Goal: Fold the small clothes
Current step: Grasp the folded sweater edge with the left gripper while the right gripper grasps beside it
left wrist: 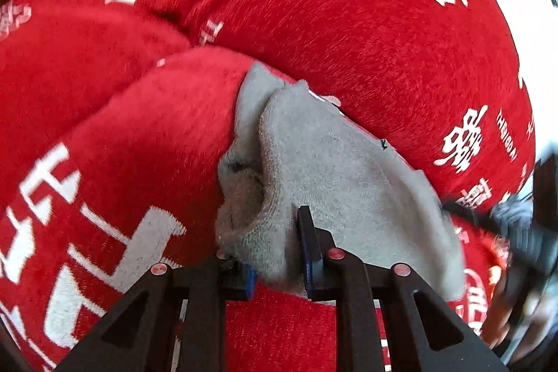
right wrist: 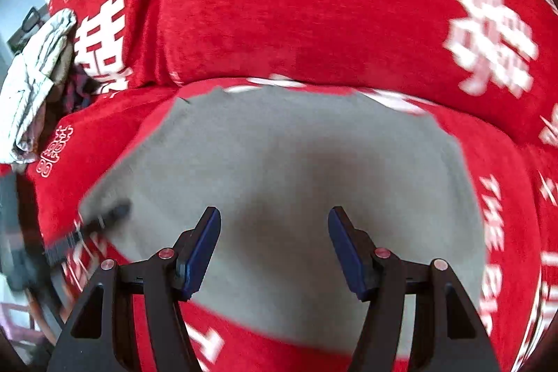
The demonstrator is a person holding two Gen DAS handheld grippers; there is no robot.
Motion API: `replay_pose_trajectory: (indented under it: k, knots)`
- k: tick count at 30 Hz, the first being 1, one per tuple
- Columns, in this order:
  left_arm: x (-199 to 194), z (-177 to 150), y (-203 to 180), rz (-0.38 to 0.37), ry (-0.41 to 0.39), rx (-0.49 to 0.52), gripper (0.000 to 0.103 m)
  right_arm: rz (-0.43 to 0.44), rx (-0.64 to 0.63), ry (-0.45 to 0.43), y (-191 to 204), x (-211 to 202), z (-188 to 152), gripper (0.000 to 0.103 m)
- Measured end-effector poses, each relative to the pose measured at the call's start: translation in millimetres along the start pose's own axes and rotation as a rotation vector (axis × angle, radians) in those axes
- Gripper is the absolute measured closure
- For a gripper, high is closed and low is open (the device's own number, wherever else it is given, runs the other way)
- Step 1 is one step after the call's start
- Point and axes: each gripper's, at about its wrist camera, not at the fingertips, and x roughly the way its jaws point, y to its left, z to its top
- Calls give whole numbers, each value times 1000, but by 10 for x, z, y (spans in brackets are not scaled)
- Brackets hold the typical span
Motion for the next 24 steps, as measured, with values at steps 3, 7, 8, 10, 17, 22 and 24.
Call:
replay_pose_trajectory:
  k: [3, 7, 8, 10, 17, 22, 24]
  knots:
    - [-25, -44, -57, 41, -34, 61, 82, 34, -2, 75, 243, 402, 392, 33]
    - [-34, -43, -106, 76, -44, 90, 82, 86, 62, 189, 535, 967, 811, 33]
    - [-45, -45, -95, 77, -46, 90, 82, 92, 73, 217, 616, 1088, 884, 33]
    - [-43, -42, -76, 78, -44, 82, 82, 90, 57, 257, 829, 1301, 1016, 33]
    - [-6, -64, -47, 78, -32, 71, 82, -57, -90, 412, 1543, 1947, 1106, 15]
    - [28, -52, 8, 73, -13, 47, 82, -198, -248, 407, 1850, 2064, 958, 15]
    - [23, -52, -10, 81, -13, 53, 82, -202, -228, 389, 1765, 1997, 970, 37]
